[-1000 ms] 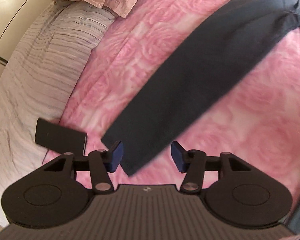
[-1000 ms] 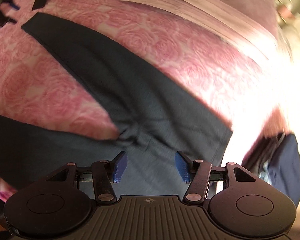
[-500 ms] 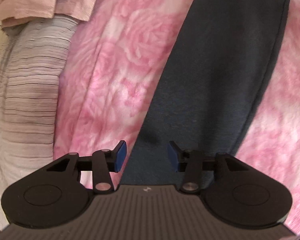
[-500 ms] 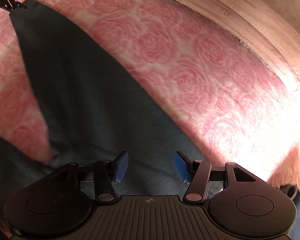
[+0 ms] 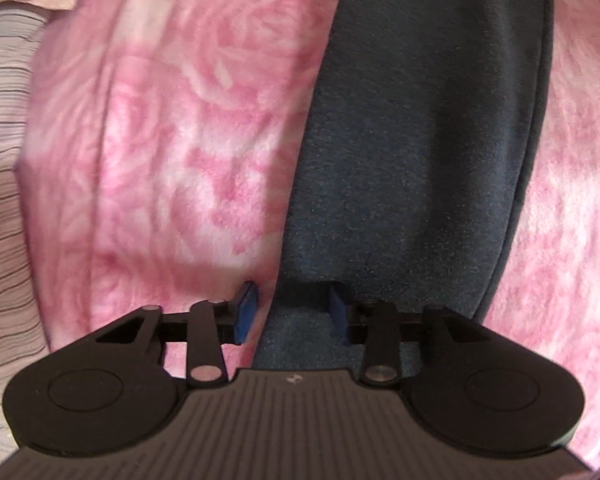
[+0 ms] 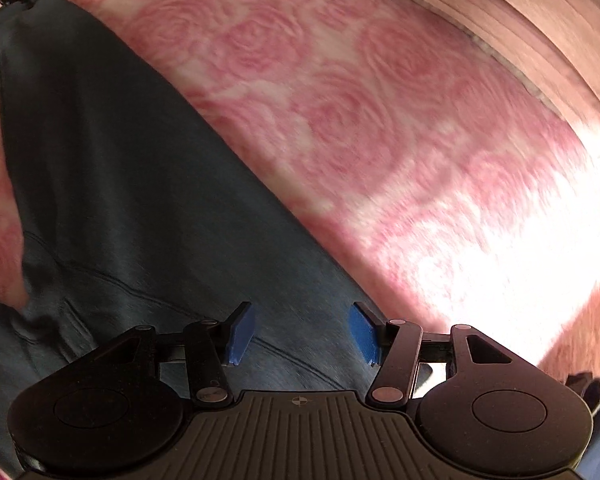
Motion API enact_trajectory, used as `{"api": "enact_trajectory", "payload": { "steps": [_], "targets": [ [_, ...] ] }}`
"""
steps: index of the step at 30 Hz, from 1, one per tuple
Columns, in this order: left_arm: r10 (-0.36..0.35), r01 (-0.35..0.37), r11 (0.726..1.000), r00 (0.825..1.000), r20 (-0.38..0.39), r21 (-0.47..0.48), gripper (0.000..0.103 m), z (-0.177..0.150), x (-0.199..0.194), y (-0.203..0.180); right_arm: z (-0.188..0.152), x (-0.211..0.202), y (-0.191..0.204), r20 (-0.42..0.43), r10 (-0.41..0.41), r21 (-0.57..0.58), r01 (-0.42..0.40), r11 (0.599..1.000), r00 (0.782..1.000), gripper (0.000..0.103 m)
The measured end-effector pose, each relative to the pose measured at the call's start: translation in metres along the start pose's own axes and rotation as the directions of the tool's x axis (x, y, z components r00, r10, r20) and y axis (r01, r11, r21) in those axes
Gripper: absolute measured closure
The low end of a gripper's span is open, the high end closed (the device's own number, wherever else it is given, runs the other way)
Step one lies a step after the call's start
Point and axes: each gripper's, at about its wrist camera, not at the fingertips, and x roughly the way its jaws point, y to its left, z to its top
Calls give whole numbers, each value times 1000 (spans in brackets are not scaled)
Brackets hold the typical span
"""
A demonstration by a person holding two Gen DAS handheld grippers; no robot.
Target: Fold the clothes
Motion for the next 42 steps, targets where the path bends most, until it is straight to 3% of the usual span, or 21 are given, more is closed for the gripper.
{"api": "enact_trajectory", "payload": {
  "steps": [2,4,11,17,23,24,25,27,28,33,38,42],
  "targets": [
    [-20,20,1000,1000,-12,3,91,1,-1,-1,-5,2,-4,-10,2,15,-1,1000,1000,47],
    [-20,20,1000,1000,-16,-6,97,1,-3,-2,-10,5,-10,-18,1,27,0,1000,1000,47],
    [63,-64,998,998,-13,-30,100,-3,-5,-21,-20,21,-38,-49,-14,53,17,998,999,47],
    [108,-110,994,993,-54,-17,100,4,2,-31,-25,34,-51,-61,-33,-148,23,989,998,47],
    [167,-164,986,981,-98,37,100,12,7,-45,-16,64,-64,-80,88,-228,-104,968,993,48],
    [179,-176,984,978,-103,38,100,13,7,-47,-15,68,-63,-92,103,-244,-123,962,990,53],
    [190,-187,982,976,-108,39,100,13,6,-50,-14,70,-63,-104,123,-251,-146,957,987,75],
    [211,-208,977,970,-117,40,100,14,4,-55,-14,69,-62,-117,141,-244,-166,956,983,90],
    [218,-215,976,969,-117,37,101,14,0,-59,-15,66,-61,-117,142,-235,-166,958,983,98],
    [277,-281,958,959,-67,-55,100,0,-53,-84,-36,13,-46,-7,58,-253,-58,966,998,99],
    [355,-352,923,935,-4,-154,100,-8,-139,-144,-76,-64,-12,134,-39,-262,73,962,990,99],
    [353,-342,919,935,24,-193,100,-25,-192,-220,-122,-116,26,198,-82,-240,129,962,977,99]
  ]
}}
